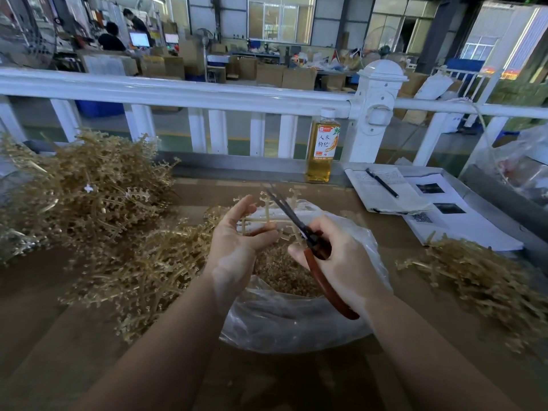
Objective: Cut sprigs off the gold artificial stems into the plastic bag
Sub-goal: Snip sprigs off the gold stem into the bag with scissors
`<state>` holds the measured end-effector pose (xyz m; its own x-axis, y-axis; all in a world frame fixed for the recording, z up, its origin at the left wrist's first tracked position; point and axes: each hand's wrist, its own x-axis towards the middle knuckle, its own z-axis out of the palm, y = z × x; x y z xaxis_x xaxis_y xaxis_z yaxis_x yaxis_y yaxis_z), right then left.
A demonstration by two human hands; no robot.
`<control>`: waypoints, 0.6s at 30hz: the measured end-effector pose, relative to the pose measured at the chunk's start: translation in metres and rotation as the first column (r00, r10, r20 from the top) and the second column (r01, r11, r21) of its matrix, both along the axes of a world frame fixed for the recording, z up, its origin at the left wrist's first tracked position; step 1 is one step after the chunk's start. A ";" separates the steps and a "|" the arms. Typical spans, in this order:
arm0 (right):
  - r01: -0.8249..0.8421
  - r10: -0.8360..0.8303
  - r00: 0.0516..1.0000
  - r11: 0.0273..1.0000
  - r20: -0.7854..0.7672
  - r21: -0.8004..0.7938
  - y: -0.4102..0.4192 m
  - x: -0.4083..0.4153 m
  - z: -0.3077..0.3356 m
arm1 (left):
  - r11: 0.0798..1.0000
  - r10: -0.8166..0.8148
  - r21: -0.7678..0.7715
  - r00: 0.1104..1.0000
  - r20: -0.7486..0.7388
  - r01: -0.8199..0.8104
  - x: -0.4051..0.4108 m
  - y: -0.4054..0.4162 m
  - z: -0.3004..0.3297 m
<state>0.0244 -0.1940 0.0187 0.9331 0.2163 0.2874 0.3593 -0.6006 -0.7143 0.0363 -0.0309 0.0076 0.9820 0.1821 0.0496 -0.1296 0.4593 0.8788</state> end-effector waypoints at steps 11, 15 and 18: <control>-0.077 0.080 0.997 0.984 0.015 -0.159 -0.013 0.004 -0.012 | 0.979 -0.091 -0.188 0.992 -0.084 0.073 0.001 0.003 0.003; -0.098 0.104 0.994 0.980 0.024 -0.171 -0.015 0.006 -0.014 | 0.980 -0.056 -0.195 0.993 -0.102 0.035 0.003 0.001 0.001; -0.100 0.110 0.993 0.975 0.040 -0.197 -0.015 0.005 -0.015 | 0.976 -0.026 -0.218 0.993 -0.112 0.001 0.005 0.001 0.000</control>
<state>0.0298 -0.2095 0.0038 0.8877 0.3684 0.2761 0.4599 -0.6830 -0.5674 0.0410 -0.0303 0.0074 0.9814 0.1630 -0.1011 -0.0276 0.6415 0.7666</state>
